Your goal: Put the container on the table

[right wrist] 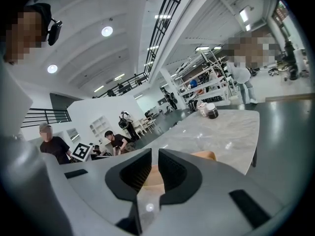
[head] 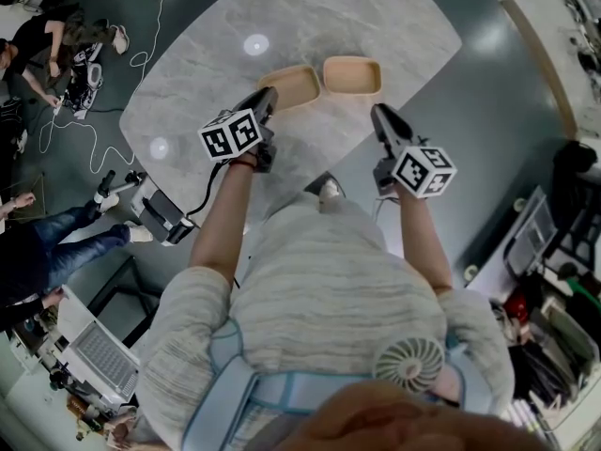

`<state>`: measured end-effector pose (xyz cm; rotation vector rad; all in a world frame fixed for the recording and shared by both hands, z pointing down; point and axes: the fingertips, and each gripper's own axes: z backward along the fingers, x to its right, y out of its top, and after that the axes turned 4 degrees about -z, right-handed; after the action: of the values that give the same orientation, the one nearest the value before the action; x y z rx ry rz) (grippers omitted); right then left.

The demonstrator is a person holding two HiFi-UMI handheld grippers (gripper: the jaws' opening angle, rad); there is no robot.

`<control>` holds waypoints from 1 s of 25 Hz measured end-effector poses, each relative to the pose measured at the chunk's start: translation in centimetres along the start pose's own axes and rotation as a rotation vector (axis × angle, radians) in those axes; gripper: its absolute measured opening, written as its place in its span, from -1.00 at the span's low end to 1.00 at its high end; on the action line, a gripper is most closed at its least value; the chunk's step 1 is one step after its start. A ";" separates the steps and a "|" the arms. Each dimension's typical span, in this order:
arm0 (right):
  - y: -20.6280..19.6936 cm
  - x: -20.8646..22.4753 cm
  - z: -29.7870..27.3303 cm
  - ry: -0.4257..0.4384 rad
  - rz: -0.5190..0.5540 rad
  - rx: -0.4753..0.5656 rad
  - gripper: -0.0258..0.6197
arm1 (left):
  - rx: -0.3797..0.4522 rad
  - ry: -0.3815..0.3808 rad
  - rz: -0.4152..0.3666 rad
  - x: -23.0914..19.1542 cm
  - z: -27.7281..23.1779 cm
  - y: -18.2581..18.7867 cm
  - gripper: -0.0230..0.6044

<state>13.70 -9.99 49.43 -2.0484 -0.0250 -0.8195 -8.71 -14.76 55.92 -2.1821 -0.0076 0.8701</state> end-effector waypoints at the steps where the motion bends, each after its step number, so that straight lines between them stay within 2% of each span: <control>1: -0.1 0.0 0.1 0.001 -0.002 0.002 -0.79 | 0.008 -0.013 -0.007 0.6 0.3 0.2 -0.80; 12: 0.5 -1.9 0.7 0.037 0.040 0.017 -0.79 | 0.074 -0.117 -0.048 5.9 2.9 0.8 -0.80; 18: 0.9 -2.6 1.4 0.064 0.040 0.031 -0.79 | 0.109 -0.194 -0.024 9.0 4.5 0.5 -0.80; 25: 1.1 -3.5 2.0 0.093 0.032 0.039 -0.79 | 0.135 -0.234 -0.030 10.9 6.1 0.0 -0.80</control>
<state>12.41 -8.14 45.92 -1.9675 0.0436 -0.8863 -3.95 -7.86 46.73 -1.9411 -0.0939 1.0727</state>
